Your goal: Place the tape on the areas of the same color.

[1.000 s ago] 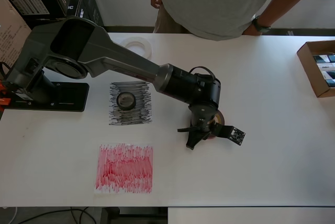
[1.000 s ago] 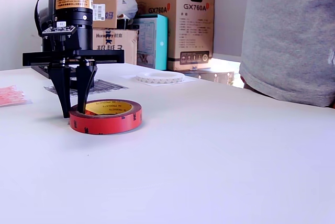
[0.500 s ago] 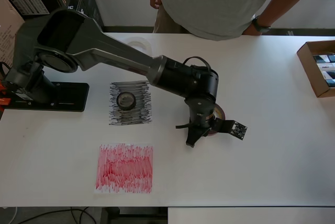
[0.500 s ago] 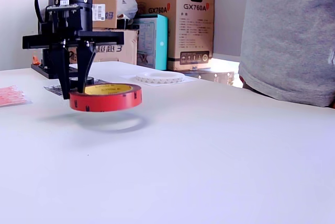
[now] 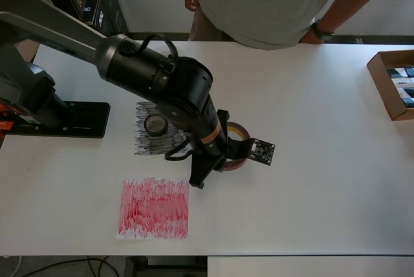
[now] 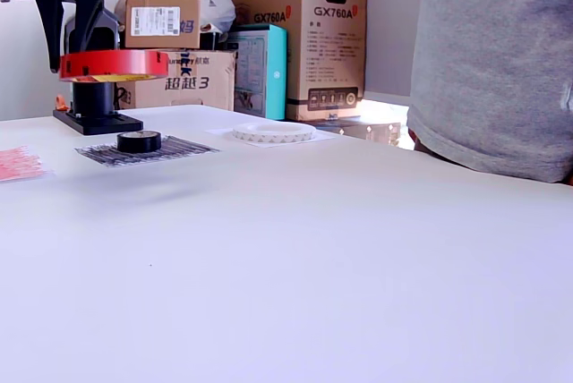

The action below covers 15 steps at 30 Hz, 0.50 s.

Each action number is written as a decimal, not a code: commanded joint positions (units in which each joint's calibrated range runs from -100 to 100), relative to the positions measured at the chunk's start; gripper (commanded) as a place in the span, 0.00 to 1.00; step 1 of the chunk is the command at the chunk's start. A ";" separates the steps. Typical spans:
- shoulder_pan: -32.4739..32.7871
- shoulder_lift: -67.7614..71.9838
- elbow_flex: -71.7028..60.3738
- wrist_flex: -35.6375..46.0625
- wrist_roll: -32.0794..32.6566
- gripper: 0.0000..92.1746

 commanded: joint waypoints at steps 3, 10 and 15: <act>-3.11 -16.94 16.57 -5.44 -6.86 0.00; -8.79 -23.11 25.92 -10.62 -12.26 0.00; -12.03 -22.92 29.38 -13.25 -14.88 0.00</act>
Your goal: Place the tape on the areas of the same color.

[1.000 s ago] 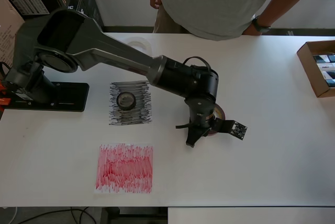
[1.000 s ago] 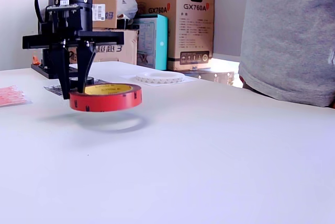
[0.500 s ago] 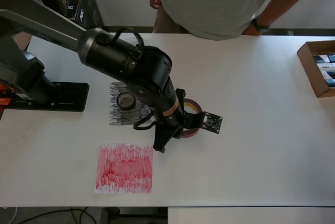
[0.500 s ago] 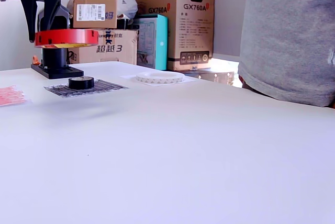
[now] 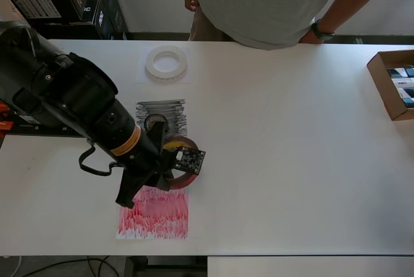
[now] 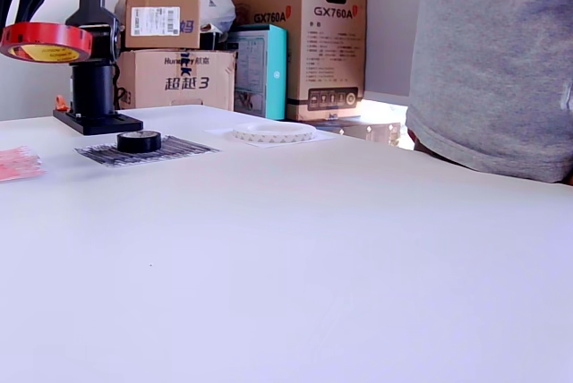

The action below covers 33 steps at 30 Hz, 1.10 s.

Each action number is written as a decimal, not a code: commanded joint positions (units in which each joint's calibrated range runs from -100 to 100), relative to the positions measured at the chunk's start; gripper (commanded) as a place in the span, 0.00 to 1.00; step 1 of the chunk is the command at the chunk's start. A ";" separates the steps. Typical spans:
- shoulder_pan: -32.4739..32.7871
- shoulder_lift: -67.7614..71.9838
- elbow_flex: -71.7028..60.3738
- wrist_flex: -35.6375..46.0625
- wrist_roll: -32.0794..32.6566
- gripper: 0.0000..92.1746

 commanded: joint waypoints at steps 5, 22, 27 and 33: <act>-3.06 -0.27 8.10 -4.99 -2.62 0.00; -9.37 5.43 9.46 -11.19 -7.86 0.00; -11.35 7.21 9.46 -12.80 -10.56 0.00; -12.06 10.76 8.01 -12.80 -11.63 0.00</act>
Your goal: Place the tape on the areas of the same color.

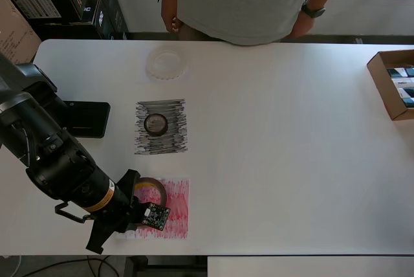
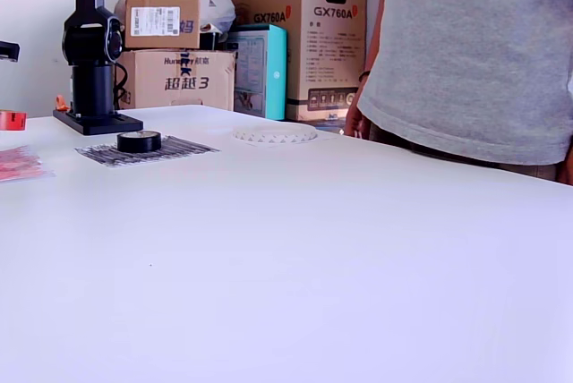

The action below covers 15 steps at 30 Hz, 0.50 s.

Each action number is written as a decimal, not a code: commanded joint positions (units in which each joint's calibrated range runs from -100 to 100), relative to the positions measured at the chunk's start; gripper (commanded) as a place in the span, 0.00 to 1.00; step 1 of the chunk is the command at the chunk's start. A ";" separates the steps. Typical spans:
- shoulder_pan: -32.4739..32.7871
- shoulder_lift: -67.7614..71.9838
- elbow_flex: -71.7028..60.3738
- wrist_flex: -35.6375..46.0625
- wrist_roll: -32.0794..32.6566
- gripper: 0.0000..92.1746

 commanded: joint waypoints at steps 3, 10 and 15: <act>-0.24 4.16 -3.88 0.67 0.03 0.00; -0.40 9.40 -8.88 0.67 -0.05 0.00; -0.40 9.77 -8.70 0.67 -0.05 0.00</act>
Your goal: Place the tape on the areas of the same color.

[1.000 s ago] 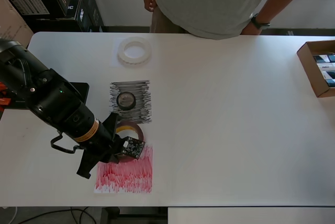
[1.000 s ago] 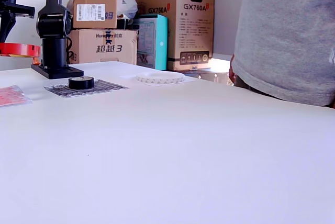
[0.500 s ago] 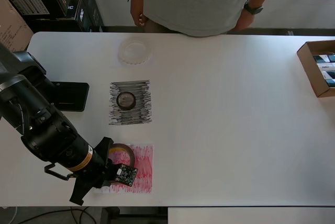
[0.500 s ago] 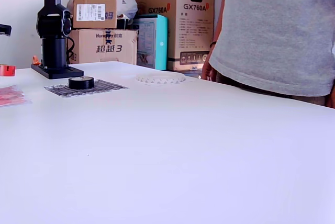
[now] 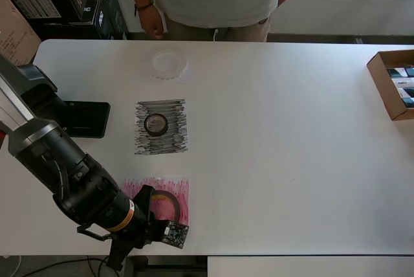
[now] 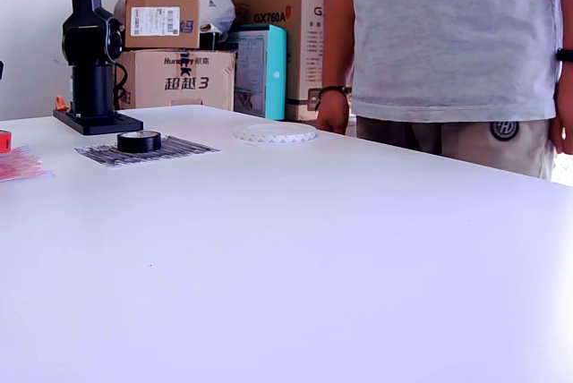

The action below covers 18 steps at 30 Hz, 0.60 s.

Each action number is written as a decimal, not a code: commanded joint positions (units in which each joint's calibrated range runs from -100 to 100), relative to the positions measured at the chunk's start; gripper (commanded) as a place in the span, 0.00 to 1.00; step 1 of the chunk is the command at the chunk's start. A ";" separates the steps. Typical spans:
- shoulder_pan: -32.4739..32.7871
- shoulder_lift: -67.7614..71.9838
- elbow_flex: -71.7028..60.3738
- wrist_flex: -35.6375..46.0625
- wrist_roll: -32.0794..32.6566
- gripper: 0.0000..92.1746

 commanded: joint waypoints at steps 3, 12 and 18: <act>-0.40 -0.21 0.61 0.78 0.04 0.00; 0.39 -0.03 0.97 0.78 0.04 0.00; 1.73 -0.03 2.51 0.78 0.04 0.00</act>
